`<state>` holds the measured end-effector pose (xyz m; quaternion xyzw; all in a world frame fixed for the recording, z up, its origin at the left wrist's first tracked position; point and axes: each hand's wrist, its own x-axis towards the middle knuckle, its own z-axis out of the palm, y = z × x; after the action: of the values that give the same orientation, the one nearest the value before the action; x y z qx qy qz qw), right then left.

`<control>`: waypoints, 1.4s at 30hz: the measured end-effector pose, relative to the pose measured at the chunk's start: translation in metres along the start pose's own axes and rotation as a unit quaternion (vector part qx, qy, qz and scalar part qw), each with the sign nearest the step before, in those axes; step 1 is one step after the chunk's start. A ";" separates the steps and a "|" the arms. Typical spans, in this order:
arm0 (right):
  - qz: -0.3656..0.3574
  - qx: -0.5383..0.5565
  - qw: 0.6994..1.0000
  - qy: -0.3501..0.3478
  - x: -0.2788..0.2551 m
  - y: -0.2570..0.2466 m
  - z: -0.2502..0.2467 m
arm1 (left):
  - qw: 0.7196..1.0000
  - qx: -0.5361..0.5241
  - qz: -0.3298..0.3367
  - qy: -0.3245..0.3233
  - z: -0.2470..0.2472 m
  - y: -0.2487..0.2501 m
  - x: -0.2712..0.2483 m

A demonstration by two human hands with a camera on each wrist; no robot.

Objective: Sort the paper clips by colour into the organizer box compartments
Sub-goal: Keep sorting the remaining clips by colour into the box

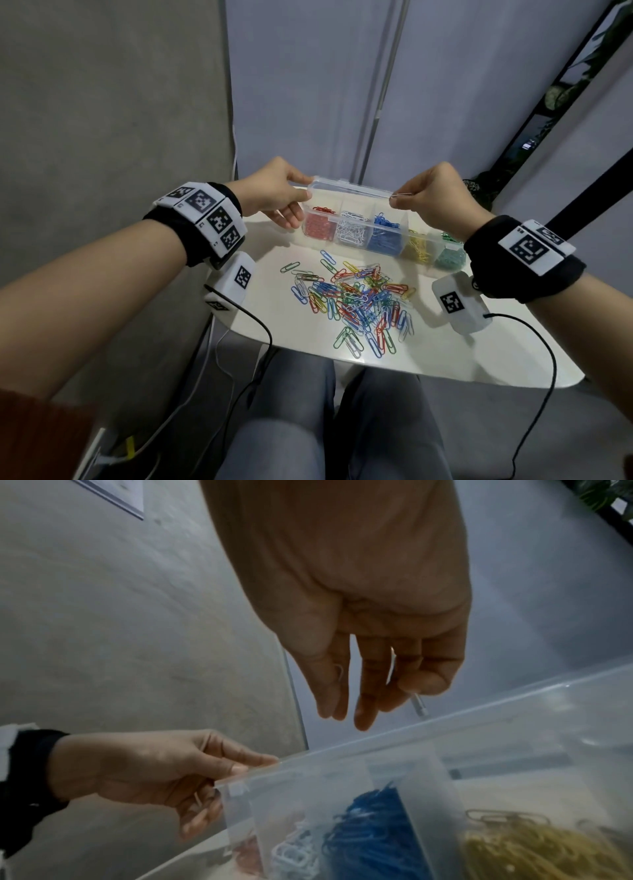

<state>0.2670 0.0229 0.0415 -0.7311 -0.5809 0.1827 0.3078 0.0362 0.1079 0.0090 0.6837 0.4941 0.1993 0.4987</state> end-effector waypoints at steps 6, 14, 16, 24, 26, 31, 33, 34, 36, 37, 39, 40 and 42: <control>-0.013 0.020 0.999 -0.021 -0.001 -0.011 0.008 | 0.999 -0.041 -0.026 0.013 0.004 0.001 0.001; -0.022 0.012 0.998 -0.059 0.005 -0.021 0.017 | 0.995 -0.072 -0.046 0.052 0.011 0.006 -0.003; -0.052 0.016 0.996 -0.074 -0.006 -0.019 0.010 | 0.995 -0.072 -0.044 0.056 0.011 0.005 -0.004; -0.174 -0.176 0.926 -0.285 -0.058 0.023 0.002 | 0.994 -0.076 -0.040 0.066 0.012 0.002 -0.004; -0.187 -0.199 0.908 -0.317 -0.065 0.031 0.007 | 0.994 -0.075 -0.041 0.066 0.013 0.002 -0.004; -0.204 -0.213 0.908 -0.298 -0.063 0.037 0.020 | 0.994 -0.072 -0.044 0.065 0.013 0.004 -0.006; -0.203 -0.202 0.918 -0.275 -0.058 0.039 0.024 | 0.994 -0.070 -0.045 0.065 0.013 0.005 -0.007; -0.192 -0.197 0.924 -0.265 -0.055 0.039 0.025 | 0.994 -0.069 -0.046 0.064 0.013 0.006 -0.008; -0.162 -0.178 0.940 -0.244 -0.050 0.039 0.023 | 0.995 -0.068 -0.046 0.064 0.014 0.007 -0.008; -0.145 -0.159 0.949 -0.231 -0.048 0.037 0.021 | 0.995 -0.068 -0.046 0.064 0.014 0.006 -0.008; -0.105 -0.106 0.965 -0.215 -0.045 0.036 0.017 | 0.995 -0.067 -0.046 0.064 0.014 0.006 -0.008; -0.082 -0.074 0.971 -0.212 -0.044 0.036 0.016 | 0.995 -0.068 -0.046 0.063 0.014 0.006 -0.008; -0.040 -0.005 0.978 -0.206 -0.044 0.037 0.014 | 0.995 -0.069 -0.046 0.062 0.014 0.006 -0.007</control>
<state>0.2742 -0.0213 0.0031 -0.6556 -0.6612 0.3142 0.1852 0.0466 0.0950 0.0103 0.6102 0.5403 0.2517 0.5219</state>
